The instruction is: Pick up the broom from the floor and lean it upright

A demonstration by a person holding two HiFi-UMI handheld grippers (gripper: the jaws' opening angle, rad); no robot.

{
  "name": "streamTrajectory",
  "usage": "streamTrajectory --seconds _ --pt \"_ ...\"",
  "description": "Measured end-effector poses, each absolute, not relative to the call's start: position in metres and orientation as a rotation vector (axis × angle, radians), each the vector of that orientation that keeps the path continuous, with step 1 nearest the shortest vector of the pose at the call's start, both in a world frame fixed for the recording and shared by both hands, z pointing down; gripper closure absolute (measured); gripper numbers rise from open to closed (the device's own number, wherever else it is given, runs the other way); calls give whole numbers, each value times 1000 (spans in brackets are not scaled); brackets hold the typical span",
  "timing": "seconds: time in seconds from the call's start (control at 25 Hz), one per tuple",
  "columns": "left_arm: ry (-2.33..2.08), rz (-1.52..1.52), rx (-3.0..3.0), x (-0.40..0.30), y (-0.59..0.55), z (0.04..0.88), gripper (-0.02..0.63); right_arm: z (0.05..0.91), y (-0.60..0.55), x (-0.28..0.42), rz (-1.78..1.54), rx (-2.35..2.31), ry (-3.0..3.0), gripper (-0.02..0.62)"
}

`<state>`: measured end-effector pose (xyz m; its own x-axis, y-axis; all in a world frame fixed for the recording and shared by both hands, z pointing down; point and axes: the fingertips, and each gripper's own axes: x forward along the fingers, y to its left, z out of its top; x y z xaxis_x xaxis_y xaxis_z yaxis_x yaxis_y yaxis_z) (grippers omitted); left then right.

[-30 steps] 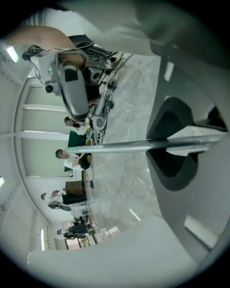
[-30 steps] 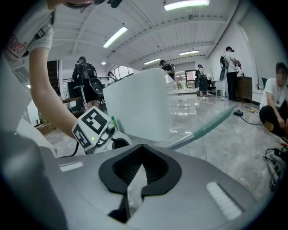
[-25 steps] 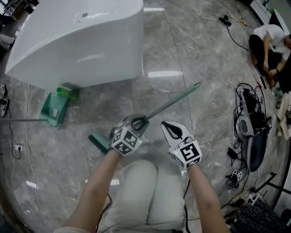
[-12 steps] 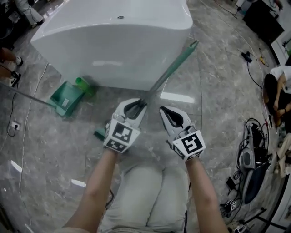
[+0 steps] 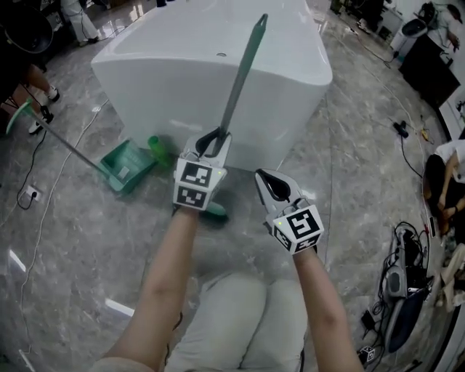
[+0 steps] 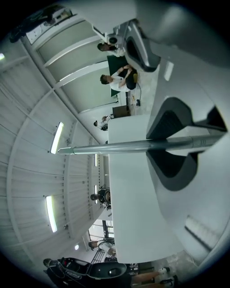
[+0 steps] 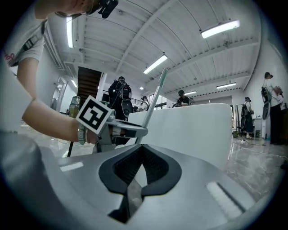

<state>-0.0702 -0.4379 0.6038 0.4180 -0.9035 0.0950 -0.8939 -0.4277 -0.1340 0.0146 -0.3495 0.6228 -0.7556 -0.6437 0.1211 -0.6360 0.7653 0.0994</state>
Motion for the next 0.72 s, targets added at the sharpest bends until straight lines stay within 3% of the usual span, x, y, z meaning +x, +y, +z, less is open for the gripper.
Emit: streamTrajectory --seconds 0.72 --pt "1914 -499 -2407 -100 -545 616 535 650 -352 -4 -53 1016 -2774 594"
